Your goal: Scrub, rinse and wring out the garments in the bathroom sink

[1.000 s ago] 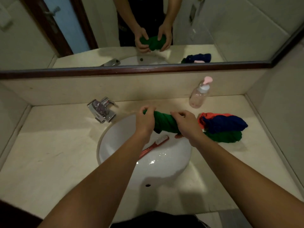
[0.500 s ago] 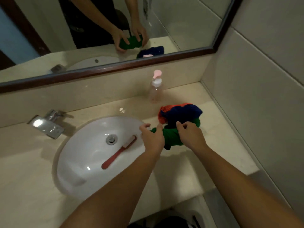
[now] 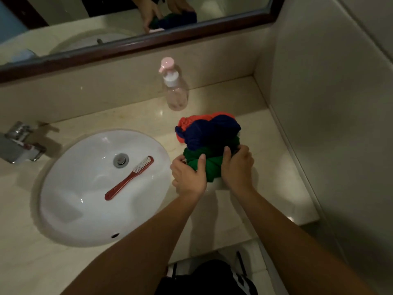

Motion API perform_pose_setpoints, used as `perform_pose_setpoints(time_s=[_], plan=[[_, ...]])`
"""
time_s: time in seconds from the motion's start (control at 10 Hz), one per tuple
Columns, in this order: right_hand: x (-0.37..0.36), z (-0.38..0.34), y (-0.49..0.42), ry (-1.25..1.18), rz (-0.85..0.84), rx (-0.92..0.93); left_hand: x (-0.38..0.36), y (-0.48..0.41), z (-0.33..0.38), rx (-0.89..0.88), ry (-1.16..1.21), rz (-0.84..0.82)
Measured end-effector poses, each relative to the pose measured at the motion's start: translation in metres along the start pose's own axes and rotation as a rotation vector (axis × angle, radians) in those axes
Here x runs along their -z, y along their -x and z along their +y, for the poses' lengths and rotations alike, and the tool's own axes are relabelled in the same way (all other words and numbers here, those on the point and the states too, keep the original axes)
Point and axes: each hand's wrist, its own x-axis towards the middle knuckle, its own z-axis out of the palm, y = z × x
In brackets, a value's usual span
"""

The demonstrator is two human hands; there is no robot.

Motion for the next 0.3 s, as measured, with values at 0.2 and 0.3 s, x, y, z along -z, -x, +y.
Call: perform_pose_setpoints(time_s=[0.2,0.3], plan=[[0.009,-0.003,-0.002,0.002,-0.081,-0.042,0.009,0.001,-0.001,-0.054,-0.129,0.004],[0.024,-0.003,-0.003,0.023,-0.052,-0.032,0.019,-0.004,0.001,-0.108,-0.118,0.02]])
